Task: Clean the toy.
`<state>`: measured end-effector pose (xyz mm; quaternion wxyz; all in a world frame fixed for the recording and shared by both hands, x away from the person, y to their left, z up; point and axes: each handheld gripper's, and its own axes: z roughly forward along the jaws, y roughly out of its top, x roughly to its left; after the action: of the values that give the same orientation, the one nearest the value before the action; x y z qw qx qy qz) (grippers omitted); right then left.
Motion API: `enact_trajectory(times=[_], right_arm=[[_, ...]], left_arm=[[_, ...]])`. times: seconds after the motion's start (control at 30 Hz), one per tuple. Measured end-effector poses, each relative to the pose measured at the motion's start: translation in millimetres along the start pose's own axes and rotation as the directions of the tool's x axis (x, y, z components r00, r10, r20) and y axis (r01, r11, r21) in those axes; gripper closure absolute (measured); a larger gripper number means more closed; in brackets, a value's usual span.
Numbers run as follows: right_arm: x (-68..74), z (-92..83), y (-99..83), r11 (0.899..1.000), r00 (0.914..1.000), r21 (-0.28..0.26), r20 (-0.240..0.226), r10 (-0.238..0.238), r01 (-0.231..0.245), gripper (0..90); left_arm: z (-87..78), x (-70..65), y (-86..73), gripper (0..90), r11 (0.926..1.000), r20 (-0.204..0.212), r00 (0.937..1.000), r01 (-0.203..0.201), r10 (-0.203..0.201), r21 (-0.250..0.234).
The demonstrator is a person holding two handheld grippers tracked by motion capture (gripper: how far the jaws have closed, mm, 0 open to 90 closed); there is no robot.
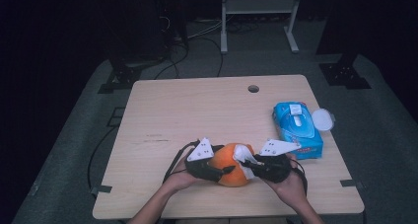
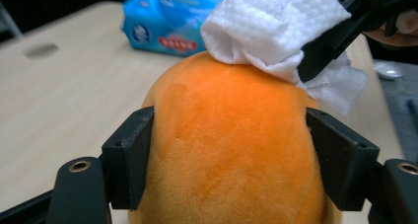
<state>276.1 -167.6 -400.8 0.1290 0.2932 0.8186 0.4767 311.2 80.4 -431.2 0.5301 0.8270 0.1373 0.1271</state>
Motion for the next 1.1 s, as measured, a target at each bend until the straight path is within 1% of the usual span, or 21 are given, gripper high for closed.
enact_trajectory(times=[0.1, 0.17, 0.23, 0.3, 0.33, 0.37, 0.43, 0.5, 0.57, 0.6, 0.67, 0.7, 0.77, 0.8, 0.83, 0.87, 0.93, 1.0, 1.03, 1.07, 1.1], right_arm=[[-2.6, 0.0, 0.3, 1.0, 0.9997, -0.01, -0.007, 0.023, -0.023, 76.9], [-3.1, 6.2, -3.1, 1.0, 0.9995, 0.009, -0.015, 0.028, -0.028, 77.3], [-4.3, 10.2, -7.2, 0.999, 0.9993, 0.024, -0.021, 0.029, -0.029, 77.6], [-5.9, 10.8, -9.3, 0.999, 0.9991, 0.027, -0.024, 0.036, -0.036, 77.6], [-10.1, 8.9, -13.5, 0.997, 0.9969, 0.035, -0.036, 0.07, -0.069, 77.7], [-11.6, 7.2, -15.1, 0.997, 0.9974, 0.044, -0.022, 0.069, -0.068, 77.7], [-14.4, 3.6, -16.8, 0.995, 0.9962, 0.048, -0.003, 0.087, -0.087, 77.8], [-14.3, 2.5, -16.0, 0.996, 0.9966, 0.044, 0.009, 0.081, -0.082, 78.0], [-11.8, 4.5, -14.8, 0.996, 0.9973, 0.045, 0.003, 0.073, -0.073, 78.3], [-10.1, 5.8, -14.5, 0.997, 0.998, 0.046, -0.006, 0.063, -0.063, 78.4], [-4.6, 8.6, -13.4, 0.998, 0.9992, 0.045, -0.013, 0.037, -0.037, 78.3], [-1.6, 9.6, -12.6, 0.999, 0.9998, 0.047, -0.006, 0.02, -0.02, 78.3], [0.2, 10.8, -12.0, 0.999, 1.0, 0.05, 0.001, 0.001, -0.001, 78.2], [-1.4, 10.8, -13.0, 0.999, 0.9999, 0.049, -0.007, 0.014, -0.013, 78.3], [-1.4, 10.8, -13.0, 0.999, 0.9999, 0.049, -0.007, 0.014, -0.013, 78.3], [-8.1, 9.9, -16.8, 0.998, 0.9987, 0.043, -0.015, 0.049, -0.049, 78.4], [-11.8, 9.2, -18.7, 0.997, 0.9979, 0.044, -0.02, 0.062, -0.061, 78.4], [-21.5, 7.9, -25.3, 0.994, 0.9962, 0.062, 0.01, 0.086, -0.087, 78.3], [-21.5, 7.9, -25.3, 0.994, 0.9962, 0.062, 0.01, 0.086, -0.087, 78.3], [-27.2, 7.6, -28.5, 0.991, 0.9929, 0.065, 0.018, 0.117, -0.118, 78.3], [-27.2, 7.6, -28.5, 0.991, 0.9929, 0.065, 0.018, 0.117, -0.118, 78.3]], left_arm=[[-0.5, 1.3, -2.3, 24.4, 0.9998, 0.001, 0.9998, -0.019, 0.019, 0.007], [-1.9, 5.9, -10.7, 23.3, 0.9992, 0.021, 0.9994, -0.027, 0.026, 0.029], [-4.7, 10.6, -15.4, 23.0, 0.9992, 0.037, 0.9993, 0.009, -0.01, 0.04], [-6.2, 12.1, -17.4, 23.1, 0.9989, 0.044, 0.9989, 0.016, -0.018, 0.045], [-7.2, 13.2, -19.3, 23.2, 0.9989, 0.046, 0.9987, 0.019, -0.021, 0.043], [-7.8, 14.2, -21.2, 23.2, 0.9985, 0.045, 0.9984, 0.034, -0.036, 0.043], [-6.7, 14.2, -21.0, 23.3, 0.9983, 0.045, 0.9981, 0.038, -0.04, 0.045], [-6.4, 14.7, -19.9, 23.1, 0.998, 0.053, 0.9976, 0.042, -0.044, 0.049], [-7.1, 16.1, -19.4, 19.7, 0.9973, 0.063, 0.9965, 0.052, -0.055, 0.052], [-10.0, 23.0, -17.7, 17.0, 0.9938, 0.103, 0.9896, 0.096, -0.101, 0.057], [-11.4, 29.2, -17.9, 14.4, 0.9882, 0.112, 0.9826, 0.143, -0.148, 0.056], [-10.6, 29.7, -18.9, 14.5, 0.9869, 0.113, 0.9813, 0.15, -0.156, 0.059], [-10.0, 28.4, -20.0, 20.3, 0.9874, 0.114, 0.9819, 0.145, -0.152, 0.063], [-10.2, 26.6, -20.1, 22.7, 0.9898, 0.106, 0.9863, 0.119, -0.127, 0.078], [-10.2, 26.6, -20.1, 24.3, 0.9898, 0.106, 0.9863, 0.119, -0.127, 0.078], [-10.8, 24.6, -19.3, 25.3, 0.9908, 0.102, 0.9886, 0.102, -0.111, 0.089], [-10.9, 23.7, -19.3, 25.7, 0.991, 0.097, 0.9898, 0.096, -0.105, 0.093], [-11.8, 23.1, -20.5, 25.6, 0.9917, 0.094, 0.9907, 0.089, -0.098, 0.093], [-11.8, 23.1, -20.5, 25.6, 0.9917, 0.094, 0.9907, 0.089, -0.098, 0.093], [-11.9, 23.1, -21.1, 25.6, 0.9916, 0.093, 0.9905, 0.092, -0.101, 0.09], [-11.7, 22.8, -21.3, 25.6, 0.9917, 0.095, 0.9903, 0.093, -0.101, 0.089]])
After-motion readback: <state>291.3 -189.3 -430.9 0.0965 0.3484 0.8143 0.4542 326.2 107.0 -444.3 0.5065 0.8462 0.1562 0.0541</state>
